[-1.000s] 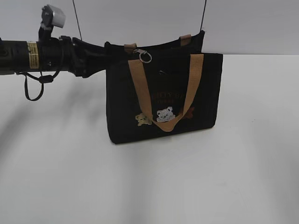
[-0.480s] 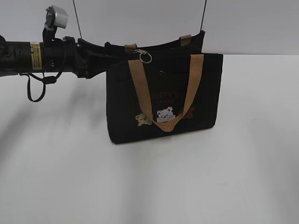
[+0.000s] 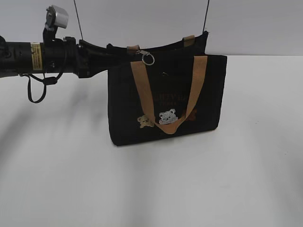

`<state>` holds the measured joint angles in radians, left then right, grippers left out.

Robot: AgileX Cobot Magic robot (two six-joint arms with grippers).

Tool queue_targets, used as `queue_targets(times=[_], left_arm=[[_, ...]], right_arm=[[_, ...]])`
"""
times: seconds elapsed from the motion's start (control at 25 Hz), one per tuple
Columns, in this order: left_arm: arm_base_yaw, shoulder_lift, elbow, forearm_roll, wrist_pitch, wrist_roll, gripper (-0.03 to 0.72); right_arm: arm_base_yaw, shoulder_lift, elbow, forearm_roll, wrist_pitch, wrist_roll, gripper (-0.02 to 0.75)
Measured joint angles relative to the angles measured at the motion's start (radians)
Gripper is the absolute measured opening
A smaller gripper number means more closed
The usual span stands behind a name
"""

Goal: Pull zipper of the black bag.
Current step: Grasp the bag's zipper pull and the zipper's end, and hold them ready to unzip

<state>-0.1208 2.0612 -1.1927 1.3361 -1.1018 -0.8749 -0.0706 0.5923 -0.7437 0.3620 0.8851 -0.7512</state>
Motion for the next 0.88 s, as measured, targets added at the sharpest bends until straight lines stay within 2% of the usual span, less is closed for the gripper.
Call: queue_targets(times=[0.16,0.32,0.44,0.64,0.72,0.88], left_arm=[[0.000,0.000,0.000,-0.002,0.000,0.000,0.186],[0.000,0.000,0.000,-0.001,0.001,0.000,0.075],[0.000,0.000,0.000,-0.001,0.002,0.000,0.054],[0.000,0.000,0.000,0.001,0.002,0.000,0.052],[0.000,0.000,0.000,0.001,0.003,0.000,0.052],[0.000,0.000,0.000,0.001,0.003,0.000,0.052]], right_arm=[[0.000,0.002,0.000,0.000,-0.090,-0.025,0.285],[0.000,0.053,-0.006,0.001,-0.131,-0.128,0.285],[0.000,0.144,-0.037,0.015,-0.131,-0.212,0.285],[0.016,0.327,-0.133,0.135,-0.139,-0.365,0.285],[0.066,0.377,-0.160,0.175,-0.167,-0.409,0.285],[0.245,0.492,-0.166,0.192,-0.292,-0.431,0.285]])
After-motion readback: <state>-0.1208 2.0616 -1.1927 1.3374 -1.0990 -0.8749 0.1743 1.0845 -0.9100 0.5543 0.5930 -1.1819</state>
